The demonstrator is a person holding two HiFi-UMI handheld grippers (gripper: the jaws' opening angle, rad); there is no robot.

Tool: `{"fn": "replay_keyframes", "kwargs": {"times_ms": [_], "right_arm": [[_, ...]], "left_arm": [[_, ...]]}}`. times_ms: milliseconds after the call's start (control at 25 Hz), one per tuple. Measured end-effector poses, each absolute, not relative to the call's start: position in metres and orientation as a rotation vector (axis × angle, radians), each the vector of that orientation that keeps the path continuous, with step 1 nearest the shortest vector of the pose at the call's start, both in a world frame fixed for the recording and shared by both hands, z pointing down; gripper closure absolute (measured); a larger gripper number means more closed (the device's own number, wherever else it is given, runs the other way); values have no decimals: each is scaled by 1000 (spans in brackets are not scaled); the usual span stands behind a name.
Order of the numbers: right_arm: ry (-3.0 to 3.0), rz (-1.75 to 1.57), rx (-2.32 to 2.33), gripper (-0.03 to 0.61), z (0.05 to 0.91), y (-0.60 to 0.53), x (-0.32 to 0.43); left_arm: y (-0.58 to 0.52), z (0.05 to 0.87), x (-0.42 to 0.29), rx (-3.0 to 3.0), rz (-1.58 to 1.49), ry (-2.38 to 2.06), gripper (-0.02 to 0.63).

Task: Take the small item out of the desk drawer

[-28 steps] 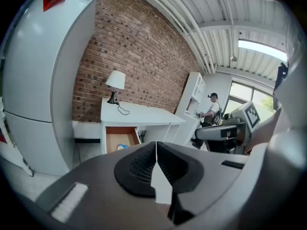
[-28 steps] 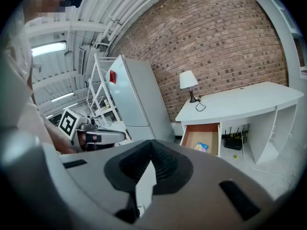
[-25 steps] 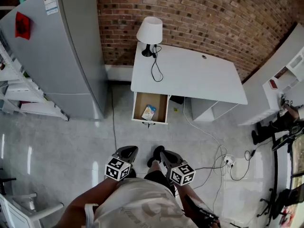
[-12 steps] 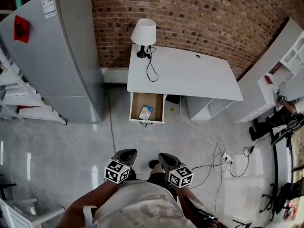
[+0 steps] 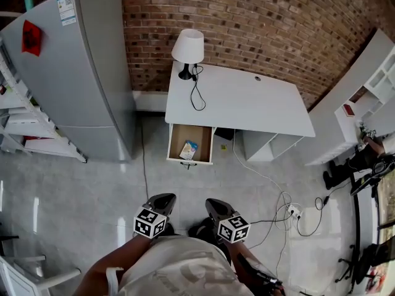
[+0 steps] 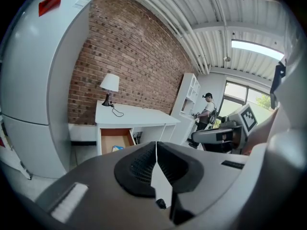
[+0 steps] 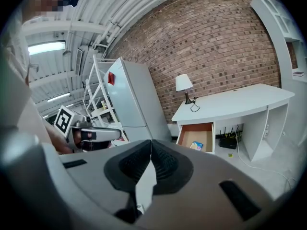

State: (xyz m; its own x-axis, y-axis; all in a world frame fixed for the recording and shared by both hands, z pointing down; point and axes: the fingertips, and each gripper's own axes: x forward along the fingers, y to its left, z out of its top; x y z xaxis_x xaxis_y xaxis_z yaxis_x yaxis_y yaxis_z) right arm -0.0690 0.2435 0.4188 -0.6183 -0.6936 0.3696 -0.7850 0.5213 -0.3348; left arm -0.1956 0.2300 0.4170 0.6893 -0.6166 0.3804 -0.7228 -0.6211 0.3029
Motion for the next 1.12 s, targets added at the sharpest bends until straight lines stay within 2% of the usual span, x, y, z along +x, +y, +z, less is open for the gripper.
{"fn": "replay_keyframes", "kwargs": {"times_ms": [1120], "right_arm": [[-2503, 777, 1348, 572, 431, 257, -105]], "left_arm": [[238, 425, -234, 2474, 394, -995, 601]]}}
